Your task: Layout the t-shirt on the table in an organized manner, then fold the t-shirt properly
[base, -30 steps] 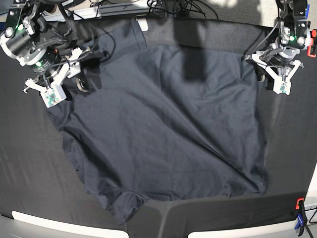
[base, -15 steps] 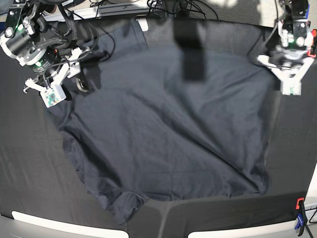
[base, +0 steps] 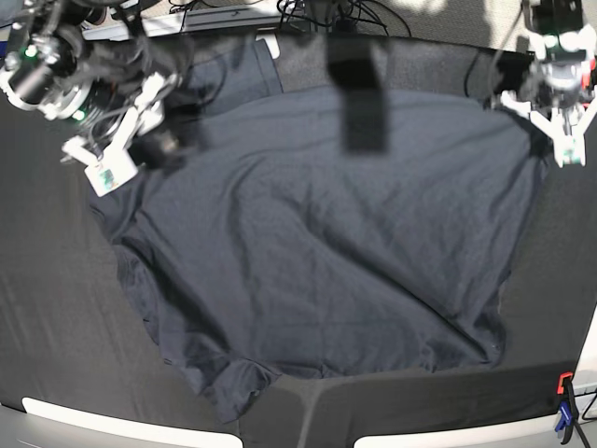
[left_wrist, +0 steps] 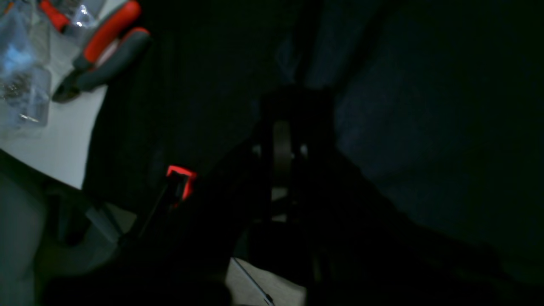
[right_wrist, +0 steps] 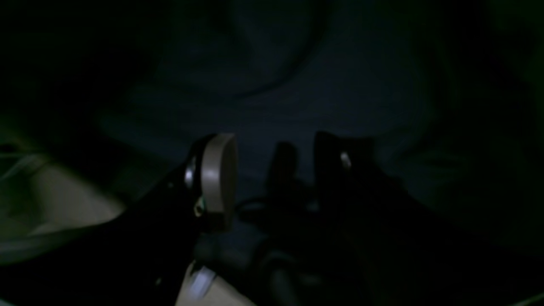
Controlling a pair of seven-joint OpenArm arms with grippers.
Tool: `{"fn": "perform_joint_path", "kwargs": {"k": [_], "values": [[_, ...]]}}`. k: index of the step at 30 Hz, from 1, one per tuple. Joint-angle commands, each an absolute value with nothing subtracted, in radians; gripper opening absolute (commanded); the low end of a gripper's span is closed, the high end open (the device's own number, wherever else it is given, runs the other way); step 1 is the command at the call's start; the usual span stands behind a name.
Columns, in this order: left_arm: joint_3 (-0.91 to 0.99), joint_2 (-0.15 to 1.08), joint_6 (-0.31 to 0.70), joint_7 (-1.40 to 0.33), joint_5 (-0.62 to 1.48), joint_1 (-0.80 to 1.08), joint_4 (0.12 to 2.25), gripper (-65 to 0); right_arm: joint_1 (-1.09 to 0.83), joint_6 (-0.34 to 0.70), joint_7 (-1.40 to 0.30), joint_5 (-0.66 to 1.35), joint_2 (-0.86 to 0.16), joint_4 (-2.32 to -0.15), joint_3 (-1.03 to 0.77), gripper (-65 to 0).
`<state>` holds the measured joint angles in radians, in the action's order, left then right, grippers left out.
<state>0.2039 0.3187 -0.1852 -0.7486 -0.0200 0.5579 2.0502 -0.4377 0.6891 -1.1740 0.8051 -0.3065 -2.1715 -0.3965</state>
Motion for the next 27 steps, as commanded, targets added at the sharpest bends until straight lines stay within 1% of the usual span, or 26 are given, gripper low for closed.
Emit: {"fn": "perform_joint_path", "kwargs": {"k": [1,5,7,9,11,13,16,20,23,24,25,27], "values": [[0.21,0.33,-0.204,-0.723,-0.036,0.557,2.067,-65.0,-0.451,0.698,-1.184,0.849,-0.331,-2.19,-0.392,-36.6],[0.21,0.33,-0.204,-0.72,-0.036,0.556,2.067,-65.0,-0.518,0.698,-1.206,0.87,-0.398,-2.19,-0.292,-36.6],[0.21,0.33,-0.204,-0.717,-0.036,0.557,2.067,-65.0,-0.543,0.698,-1.206,0.863,-0.43,-2.191,-0.207,-36.6],[0.21,0.33,-0.204,-0.716,-0.036,0.556,2.067,-65.0,-0.555,0.698,-1.195,0.807,-0.45,-2.191,-0.105,-36.6],[0.21,0.33,-0.204,-0.71,-0.036,0.557,2.067,-65.0,-0.557,0.698,-1.16,0.676,-0.451,-2.193,0.004,-36.6],[0.21,0.33,-0.204,-0.709,-0.036,0.556,2.067,-65.0,-0.557,0.698,-1.082,0.502,-0.452,-2.194,0.11,-37.1],[0.21,0.33,-0.204,-0.709,-0.036,0.556,2.067,-65.0,-0.557,0.698,-0.985,0.282,-0.457,-2.204,0.253,-43.6],[0.21,0.33,-0.204,-0.704,-0.035,0.556,2.067,-65.0,-0.557,0.698,-0.977,0.119,-0.483,-2.235,0.435,-43.9],[0.21,0.33,-0.204,-0.702,-0.034,0.557,2.067,-65.0,-0.557,0.698,-0.937,-0.054,-0.506,-2.244,0.546,-43.9],[0.21,0.33,-0.204,-0.702,-0.034,0.557,2.067,-65.0,-0.557,0.678,-0.91,-0.119,-0.516,-2.244,0.58,-43.9],[0.21,0.33,-0.204,-0.702,-0.034,0.557,2.067,-65.0,-0.557,0.632,-0.894,-0.187,-0.526,-2.244,0.614,-43.9],[0.21,0.33,-0.204,-0.702,-0.034,0.557,2.067,-65.0,-0.557,0.495,-0.884,-0.313,-0.549,-2.244,0.683,-43.9]]}}
